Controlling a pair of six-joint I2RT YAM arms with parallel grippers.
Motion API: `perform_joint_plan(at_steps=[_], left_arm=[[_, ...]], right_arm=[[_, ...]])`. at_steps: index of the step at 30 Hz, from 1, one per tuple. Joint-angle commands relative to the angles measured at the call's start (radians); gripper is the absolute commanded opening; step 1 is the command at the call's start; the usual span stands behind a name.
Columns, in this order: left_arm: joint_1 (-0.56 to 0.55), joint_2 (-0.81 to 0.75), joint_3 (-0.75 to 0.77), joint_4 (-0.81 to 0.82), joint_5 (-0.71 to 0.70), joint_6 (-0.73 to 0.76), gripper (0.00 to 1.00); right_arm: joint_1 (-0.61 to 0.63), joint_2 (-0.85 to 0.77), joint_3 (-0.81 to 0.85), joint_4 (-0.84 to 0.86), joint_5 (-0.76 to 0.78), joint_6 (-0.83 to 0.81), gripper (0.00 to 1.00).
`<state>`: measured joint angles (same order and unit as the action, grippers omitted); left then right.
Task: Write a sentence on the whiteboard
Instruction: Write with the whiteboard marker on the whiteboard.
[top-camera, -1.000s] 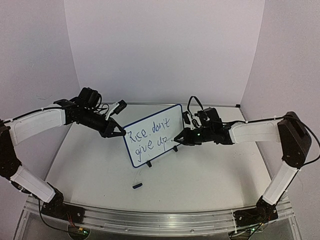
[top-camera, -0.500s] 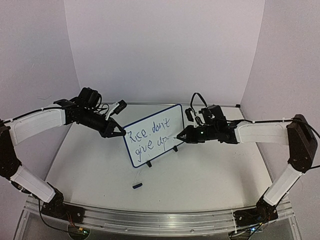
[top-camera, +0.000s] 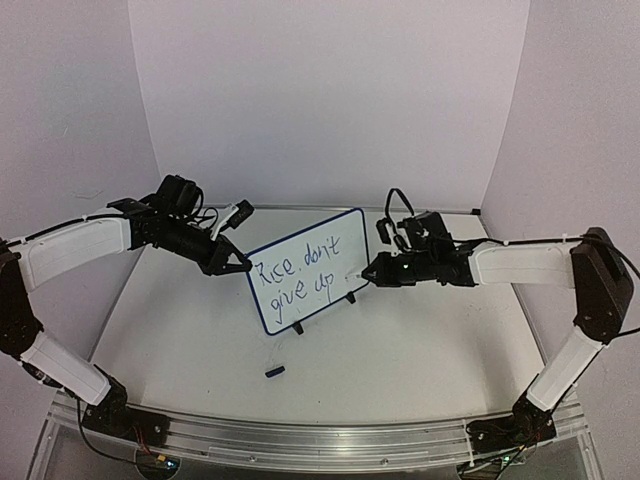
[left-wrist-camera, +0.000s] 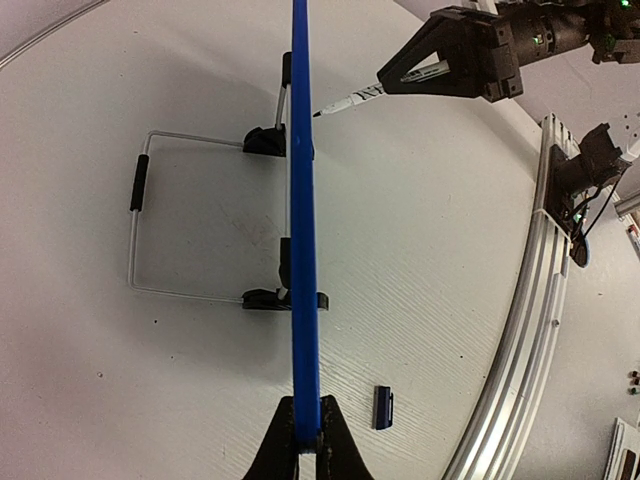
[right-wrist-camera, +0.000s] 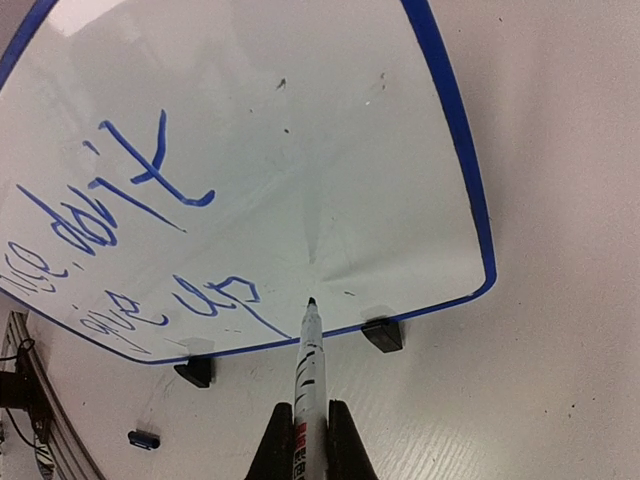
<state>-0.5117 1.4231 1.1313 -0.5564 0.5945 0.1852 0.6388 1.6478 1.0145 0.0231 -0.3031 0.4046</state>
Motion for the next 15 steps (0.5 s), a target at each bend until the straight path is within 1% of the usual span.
perform_joint_plan(at_steps=[1, 15], left_arm=[[-0.014, 0.028, 0.014, -0.034, -0.004, 0.001, 0.0], [-0.014, 0.03, 0.013, -0.035, -0.005, 0.002, 0.0]], right_arm=[[-0.001, 0.026, 0.041, -0.007, -0.014, -0.02, 0.0], [0.0, 0.053, 0.067, 0.001, -0.034, -0.022, 0.0]])
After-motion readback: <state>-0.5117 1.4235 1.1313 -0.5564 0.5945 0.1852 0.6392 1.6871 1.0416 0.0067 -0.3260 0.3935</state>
